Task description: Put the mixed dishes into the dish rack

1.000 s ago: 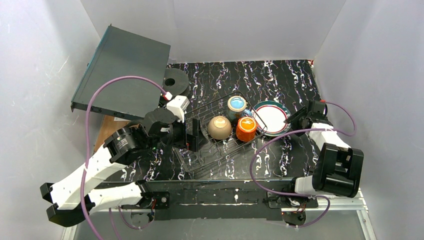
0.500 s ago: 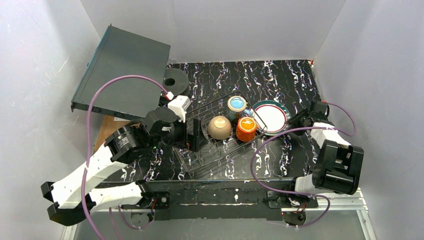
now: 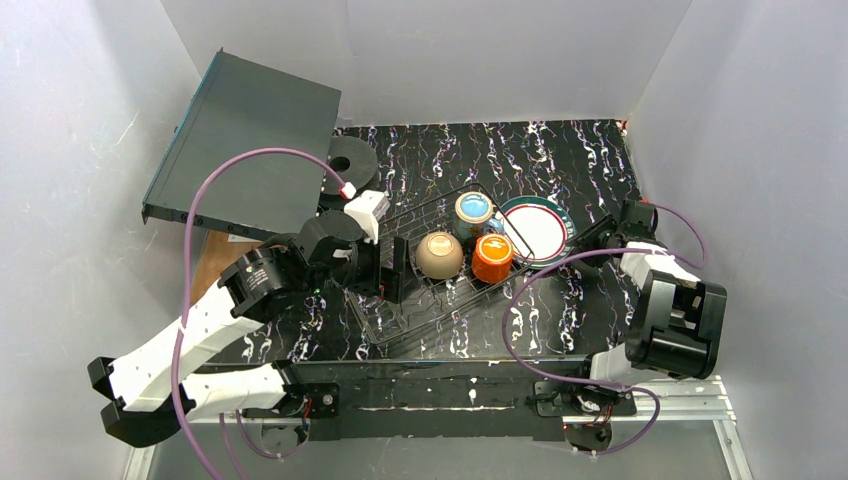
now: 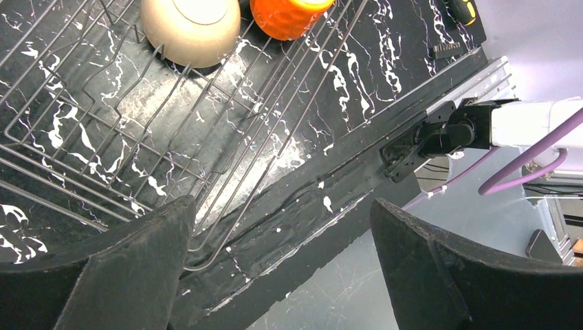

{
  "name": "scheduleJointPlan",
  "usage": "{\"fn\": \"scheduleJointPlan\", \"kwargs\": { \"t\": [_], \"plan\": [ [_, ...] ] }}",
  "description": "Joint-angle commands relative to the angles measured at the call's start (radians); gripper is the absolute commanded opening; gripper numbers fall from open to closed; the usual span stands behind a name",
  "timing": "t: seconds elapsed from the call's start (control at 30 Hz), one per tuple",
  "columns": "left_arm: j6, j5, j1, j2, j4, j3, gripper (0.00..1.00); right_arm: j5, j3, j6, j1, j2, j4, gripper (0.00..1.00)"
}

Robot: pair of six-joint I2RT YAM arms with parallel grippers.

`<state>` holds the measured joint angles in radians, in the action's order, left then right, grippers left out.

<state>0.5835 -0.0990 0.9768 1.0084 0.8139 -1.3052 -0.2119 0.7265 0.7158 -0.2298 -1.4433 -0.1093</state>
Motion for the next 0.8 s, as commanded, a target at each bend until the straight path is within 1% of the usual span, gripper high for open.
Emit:
{"fn": "scheduleJointPlan", "kwargs": {
  "t": [0.0,0.4,0.5,0.77],
  "plan": [
    [-0.011,0.023,-0.004,0.005,-0.006,-0.025,0.98,-0.035,0.042,0.015,-0.008,-0.047,0.039,0.42],
    [-0.010,0.026,-0.004,-0.003,-0.009,-0.017,0.98,-0.036,0.074,0.017,-0.013,-0.122,0.002,0.44],
    [-0.011,0.028,-0.004,-0.004,-0.013,-0.016,0.98,-0.040,0.119,-0.008,-0.014,-0.175,-0.043,0.48],
    [-0.011,0.028,-0.004,-0.014,-0.013,-0.001,0.98,-0.096,0.140,-0.048,-0.014,-0.221,-0.031,0.45]
  ]
}}
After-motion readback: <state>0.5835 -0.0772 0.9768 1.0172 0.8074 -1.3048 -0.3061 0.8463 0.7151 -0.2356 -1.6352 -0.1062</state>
